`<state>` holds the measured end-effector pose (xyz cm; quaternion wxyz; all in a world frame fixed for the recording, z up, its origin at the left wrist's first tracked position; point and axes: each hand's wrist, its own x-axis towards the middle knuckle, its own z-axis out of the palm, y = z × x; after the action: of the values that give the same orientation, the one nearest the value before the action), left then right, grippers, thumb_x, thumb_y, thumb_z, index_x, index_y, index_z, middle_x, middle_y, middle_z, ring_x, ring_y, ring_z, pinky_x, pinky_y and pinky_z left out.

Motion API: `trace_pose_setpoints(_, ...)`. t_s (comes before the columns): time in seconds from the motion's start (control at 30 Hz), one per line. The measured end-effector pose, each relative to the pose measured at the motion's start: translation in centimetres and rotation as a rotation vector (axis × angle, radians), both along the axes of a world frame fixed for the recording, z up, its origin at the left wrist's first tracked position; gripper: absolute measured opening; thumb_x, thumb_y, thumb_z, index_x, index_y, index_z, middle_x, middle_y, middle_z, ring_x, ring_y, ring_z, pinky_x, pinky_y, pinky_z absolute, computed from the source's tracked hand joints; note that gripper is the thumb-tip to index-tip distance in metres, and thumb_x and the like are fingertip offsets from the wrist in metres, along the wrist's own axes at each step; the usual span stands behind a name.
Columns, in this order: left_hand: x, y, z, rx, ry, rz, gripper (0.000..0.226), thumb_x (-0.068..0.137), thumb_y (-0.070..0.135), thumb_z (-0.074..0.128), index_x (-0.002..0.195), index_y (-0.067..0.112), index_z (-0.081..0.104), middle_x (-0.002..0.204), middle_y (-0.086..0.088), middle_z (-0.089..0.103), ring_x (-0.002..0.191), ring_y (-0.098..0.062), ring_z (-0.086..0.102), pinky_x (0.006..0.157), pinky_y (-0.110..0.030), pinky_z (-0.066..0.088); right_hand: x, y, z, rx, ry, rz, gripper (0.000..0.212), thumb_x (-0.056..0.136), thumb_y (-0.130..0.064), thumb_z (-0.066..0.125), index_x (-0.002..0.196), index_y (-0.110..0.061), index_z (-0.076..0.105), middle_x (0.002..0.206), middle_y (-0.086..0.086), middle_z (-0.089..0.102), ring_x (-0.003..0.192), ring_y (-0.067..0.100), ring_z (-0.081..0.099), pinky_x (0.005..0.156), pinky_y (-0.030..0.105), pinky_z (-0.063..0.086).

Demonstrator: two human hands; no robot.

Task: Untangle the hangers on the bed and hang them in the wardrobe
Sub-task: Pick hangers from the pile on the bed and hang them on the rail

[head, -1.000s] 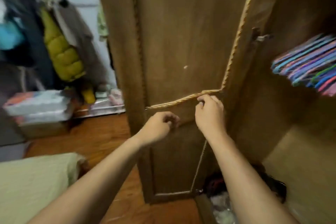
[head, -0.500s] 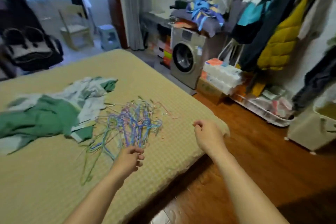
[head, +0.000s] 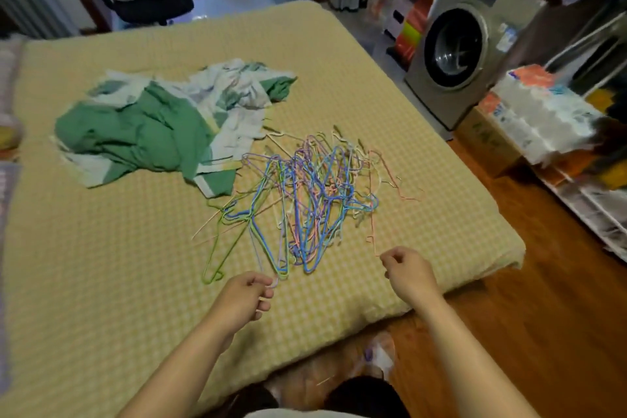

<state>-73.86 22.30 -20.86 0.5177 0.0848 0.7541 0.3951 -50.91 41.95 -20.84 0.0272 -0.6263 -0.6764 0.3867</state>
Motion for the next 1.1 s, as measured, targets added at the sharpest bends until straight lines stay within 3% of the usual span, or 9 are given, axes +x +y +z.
trace_pose_setpoints(0.33,3.4,2.2,-10.3,-0.290,-0.026,0.258,0.022,0.100,0.005,0.049,0.090,0.003,0.069,0.070,-0.014,0.065,0.054,-0.021,0.055,0.051,-0.023,0.039,-4.6,9.5,-15.5,-0.340,0.009,0.174,0.024,0.088,-0.020,0.059,0.066,-0.025,0.068,0.083,0.003,0.075,0.087,0.026,0.072,0.080,0.037,0.057)
trace_pose_setpoints(0.43,5.6,6.0,-14.0,-0.334,-0.084,0.265,0.026,0.101,0.004,0.047,0.088,0.002,0.069,0.073,-0.021,0.067,0.062,-0.023,0.055,0.047,-0.021,0.037,-3.6,13.9,-20.7,-0.387,-0.113,0.084,0.016,0.088,-0.021,0.057,0.090,-0.014,0.071,0.101,0.013,0.074,0.100,0.033,0.068,0.081,0.034,0.054)
trace_pose_setpoints(0.53,7.1,10.8,-17.4,-0.347,-0.098,0.271,0.026,0.099,0.000,0.045,0.085,0.007,0.066,0.058,-0.002,0.061,0.052,-0.016,0.050,0.047,-0.020,0.035,-1.3,17.7,-25.6,-0.353,-0.291,-0.110,0.043,0.079,-0.034,0.063,0.112,-0.006,0.063,0.116,0.017,0.069,0.109,0.034,0.065,0.086,0.035,0.051)
trace_pose_setpoints(0.63,8.2,14.5,-20.0,-0.322,-0.129,0.242,0.023,0.097,0.000,0.047,0.087,0.010,0.065,0.056,0.003,0.062,0.047,-0.011,0.052,0.052,-0.021,0.036,-0.6,19.7,-29.9,-0.330,-0.280,-0.198,0.061,0.084,-0.053,0.057,0.118,-0.002,0.060,0.120,0.020,0.066,0.112,0.036,0.063,0.090,0.037,0.049)
trace_pose_setpoints(0.77,9.2,17.4,-21.4,-0.321,-0.171,0.173,0.020,0.097,0.001,0.046,0.088,0.011,0.062,0.059,0.002,0.065,0.056,-0.016,0.054,0.053,-0.021,0.036,0.2,20.2,-32.1,-0.242,-0.293,-0.214,0.039,0.096,-0.038,0.050,0.113,-0.004,0.060,0.114,0.021,0.066,0.111,0.039,0.062,0.089,0.039,0.048)
trace_pose_setpoints(0.83,9.4,18.7,-20.8,-0.326,-0.180,0.151,0.021,0.097,0.001,0.046,0.087,0.012,0.061,0.060,0.003,0.063,0.058,-0.017,0.053,0.055,-0.022,0.036,0.9,20.3,-31.4,-0.179,-0.175,-0.362,0.032,0.102,-0.028,0.041,0.107,-0.002,0.059,0.108,0.024,0.065,0.107,0.042,0.061,0.086,0.041,0.046)
trace_pose_setpoints(0.97,10.1,21.6,-18.7,-0.272,-0.192,0.033,0.018,0.096,0.002,0.048,0.094,0.011,0.064,0.076,-0.005,0.066,0.061,-0.018,0.059,0.058,-0.024,0.041,4.6,20.6,-29.2,-0.143,0.397,-0.747,0.028,0.105,-0.026,0.036,0.088,-0.007,0.048,0.075,0.021,0.058,0.066,0.037,0.064,0.060,0.045,0.057)
trace_pose_setpoints(1.03,10.4,23.0,-17.5,-0.232,-0.204,-0.008,0.019,0.098,0.003,0.047,0.097,0.009,0.065,0.082,-0.008,0.067,0.060,-0.017,0.061,0.057,-0.024,0.043,5.7,20.7,-26.6,-0.123,0.507,-0.697,0.028,0.107,-0.027,0.035,0.085,-0.013,0.046,0.076,0.023,0.064,0.061,0.038,0.069,0.052,0.049,0.058)
trace_pose_setpoints(1.1,10.6,24.1,-16.3,-0.184,-0.230,-0.016,0.019,0.100,0.006,0.046,0.099,0.009,0.066,0.086,-0.009,0.068,0.061,-0.017,0.063,0.058,-0.025,0.046,5.4,20.7,-23.9,-0.092,0.598,-0.615,0.026,0.109,-0.023,0.033,0.087,-0.015,0.046,0.077,0.022,0.067,0.060,0.032,0.071,0.050,0.041,0.055)
